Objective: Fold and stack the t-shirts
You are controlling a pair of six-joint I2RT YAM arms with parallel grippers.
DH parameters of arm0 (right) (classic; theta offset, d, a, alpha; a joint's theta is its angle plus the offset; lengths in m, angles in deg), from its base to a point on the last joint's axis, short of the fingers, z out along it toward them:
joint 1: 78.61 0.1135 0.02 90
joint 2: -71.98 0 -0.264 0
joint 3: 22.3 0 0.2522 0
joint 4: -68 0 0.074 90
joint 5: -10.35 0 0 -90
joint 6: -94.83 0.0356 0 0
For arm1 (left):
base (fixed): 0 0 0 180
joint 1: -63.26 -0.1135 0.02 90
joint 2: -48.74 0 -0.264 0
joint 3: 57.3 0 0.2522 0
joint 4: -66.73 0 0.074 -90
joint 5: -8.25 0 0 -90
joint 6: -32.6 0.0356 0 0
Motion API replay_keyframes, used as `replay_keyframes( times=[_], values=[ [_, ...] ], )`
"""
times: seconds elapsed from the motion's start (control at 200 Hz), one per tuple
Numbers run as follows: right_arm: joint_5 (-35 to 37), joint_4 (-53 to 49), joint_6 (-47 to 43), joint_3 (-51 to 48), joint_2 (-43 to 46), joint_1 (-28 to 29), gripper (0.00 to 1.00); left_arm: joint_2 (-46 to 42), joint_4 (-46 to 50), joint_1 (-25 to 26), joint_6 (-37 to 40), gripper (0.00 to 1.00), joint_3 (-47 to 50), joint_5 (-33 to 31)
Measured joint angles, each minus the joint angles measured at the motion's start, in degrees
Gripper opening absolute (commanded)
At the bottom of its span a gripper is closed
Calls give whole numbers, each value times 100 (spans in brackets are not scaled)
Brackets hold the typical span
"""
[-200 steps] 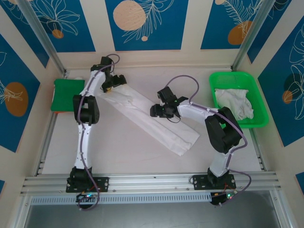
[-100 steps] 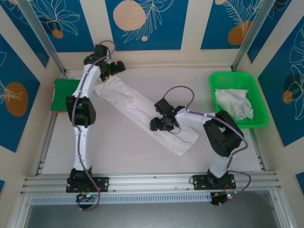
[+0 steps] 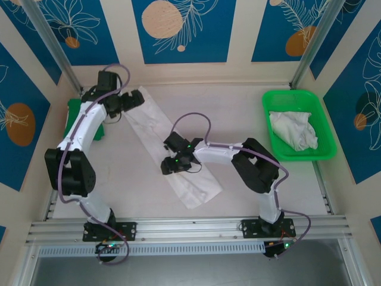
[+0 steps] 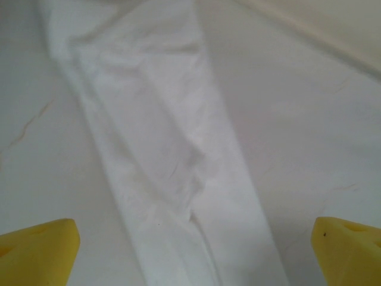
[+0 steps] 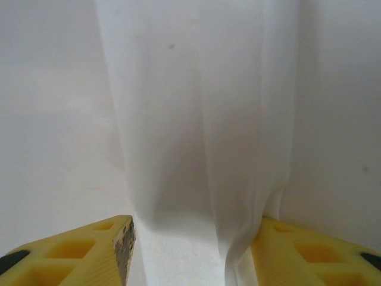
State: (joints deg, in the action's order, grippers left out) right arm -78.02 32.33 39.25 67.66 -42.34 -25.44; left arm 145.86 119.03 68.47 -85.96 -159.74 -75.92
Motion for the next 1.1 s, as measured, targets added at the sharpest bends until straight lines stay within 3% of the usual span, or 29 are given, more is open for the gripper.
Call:
replay_keyframes(
  times=[0.26,0.51,0.69,0.87,1.095],
  values=[
    [-109,142,-306,339,-39,116,61,-1176,-341,-90,-160,100,1987,-208],
    [577,369,-595,723,219,-629,61,-2490,-811,-94,-328,100,3685,-251],
    [632,363,-750,2046,-704,-1333,54,-3084,-863,-7,-326,100,4356,-247],
    [540,79,-804,3366,-1853,-1644,47,-3373,-833,107,-323,100,4634,-247],
    [-232,-476,-859,4870,-3097,-1847,41,-3563,-800,173,-391,100,4909,-234]
  ],
)
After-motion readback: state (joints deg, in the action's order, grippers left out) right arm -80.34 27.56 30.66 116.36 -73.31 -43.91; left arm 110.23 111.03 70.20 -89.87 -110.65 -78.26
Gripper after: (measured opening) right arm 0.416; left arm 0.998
